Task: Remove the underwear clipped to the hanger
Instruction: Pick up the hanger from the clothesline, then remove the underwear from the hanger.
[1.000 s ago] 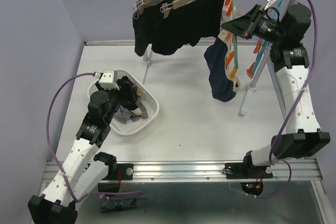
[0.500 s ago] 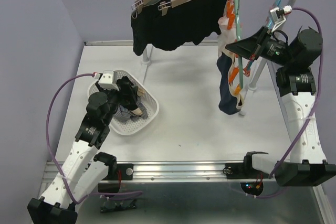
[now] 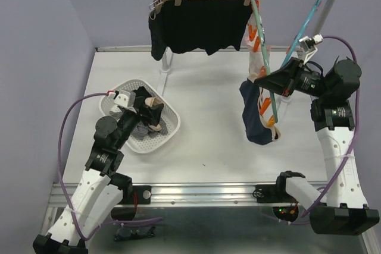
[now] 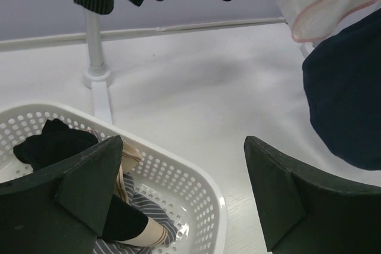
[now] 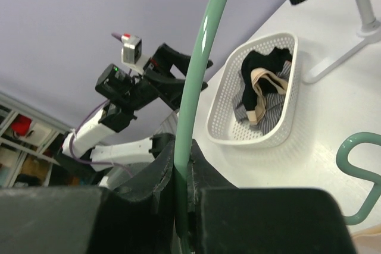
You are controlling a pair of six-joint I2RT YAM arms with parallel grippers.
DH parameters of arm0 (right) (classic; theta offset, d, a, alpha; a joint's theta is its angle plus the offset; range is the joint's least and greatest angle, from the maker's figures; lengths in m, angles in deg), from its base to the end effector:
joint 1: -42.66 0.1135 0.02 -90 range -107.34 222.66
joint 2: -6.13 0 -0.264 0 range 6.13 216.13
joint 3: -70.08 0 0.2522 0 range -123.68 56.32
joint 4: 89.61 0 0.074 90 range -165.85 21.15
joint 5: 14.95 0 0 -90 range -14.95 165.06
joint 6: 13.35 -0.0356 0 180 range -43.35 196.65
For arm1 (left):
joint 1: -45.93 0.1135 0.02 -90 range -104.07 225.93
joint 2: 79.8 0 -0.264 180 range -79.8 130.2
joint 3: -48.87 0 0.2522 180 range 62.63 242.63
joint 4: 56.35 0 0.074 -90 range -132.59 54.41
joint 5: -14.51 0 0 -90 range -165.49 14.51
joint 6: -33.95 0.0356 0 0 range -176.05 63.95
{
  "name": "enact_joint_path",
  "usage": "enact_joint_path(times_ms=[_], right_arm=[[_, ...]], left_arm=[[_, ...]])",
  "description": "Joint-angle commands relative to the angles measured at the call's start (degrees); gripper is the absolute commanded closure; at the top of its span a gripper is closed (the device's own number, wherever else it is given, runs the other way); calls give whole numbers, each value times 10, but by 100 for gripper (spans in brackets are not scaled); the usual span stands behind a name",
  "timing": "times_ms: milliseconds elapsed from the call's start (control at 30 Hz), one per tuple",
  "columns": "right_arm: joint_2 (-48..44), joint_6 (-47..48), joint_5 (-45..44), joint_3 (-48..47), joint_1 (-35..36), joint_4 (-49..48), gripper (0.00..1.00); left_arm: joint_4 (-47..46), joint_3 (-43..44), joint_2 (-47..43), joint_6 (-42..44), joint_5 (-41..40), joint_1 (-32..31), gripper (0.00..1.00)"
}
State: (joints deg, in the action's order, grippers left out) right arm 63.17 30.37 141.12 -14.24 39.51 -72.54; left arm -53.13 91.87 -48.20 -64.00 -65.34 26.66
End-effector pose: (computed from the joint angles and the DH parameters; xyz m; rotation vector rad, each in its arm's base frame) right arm 0.1891 0.0222 0.4663 -0.3802 1.6257 1.3764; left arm 0.1398 -0.0555 0.3172 0.2895 1.4214 -0.5164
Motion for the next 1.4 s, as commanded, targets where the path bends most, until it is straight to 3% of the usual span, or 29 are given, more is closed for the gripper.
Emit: enact_joint_path(times_ms=[0, 200, 267, 400, 433, 533, 667, 900, 1100, 1233, 1367], right_arm=[[-39, 33, 70, 49, -6, -60, 99], [-78, 42, 139, 90, -6, -62, 99], [-87, 39, 165, 100, -6, -62, 99], [-109, 22, 197, 135, -6, -60, 99], [-113, 17, 208, 144, -7, -61, 99], [-133, 15, 228, 165, -7, -61, 99], [-148, 17, 242, 184, -7, -61, 99], [-167, 23, 280, 215, -7, -59, 99], [-184, 33, 281, 213, -7, -59, 99], [-187, 37, 281, 213, -7, -58, 99], [-192, 39, 281, 215, -7, -59, 99]], left_arm=[[-109, -15, -35, 1, 70, 1, 5], [-185, -44, -46, -66, 148, -5, 10], [-194, -34, -27, -72, 146, -44, 12], [-208, -13, 9, -45, 42, -195, 12], [-224, -7, 34, -25, -6, -267, 12], [-268, 6, 105, 16, -73, -377, 12], [-324, 31, 210, 72, -97, -456, 11], [-477, 57, 337, 137, -54, -477, 8], [-528, 101, 419, 171, -22, -476, 5], [-582, 112, 463, 176, -13, -464, 4], [-670, 108, 509, 148, 60, -426, 3]])
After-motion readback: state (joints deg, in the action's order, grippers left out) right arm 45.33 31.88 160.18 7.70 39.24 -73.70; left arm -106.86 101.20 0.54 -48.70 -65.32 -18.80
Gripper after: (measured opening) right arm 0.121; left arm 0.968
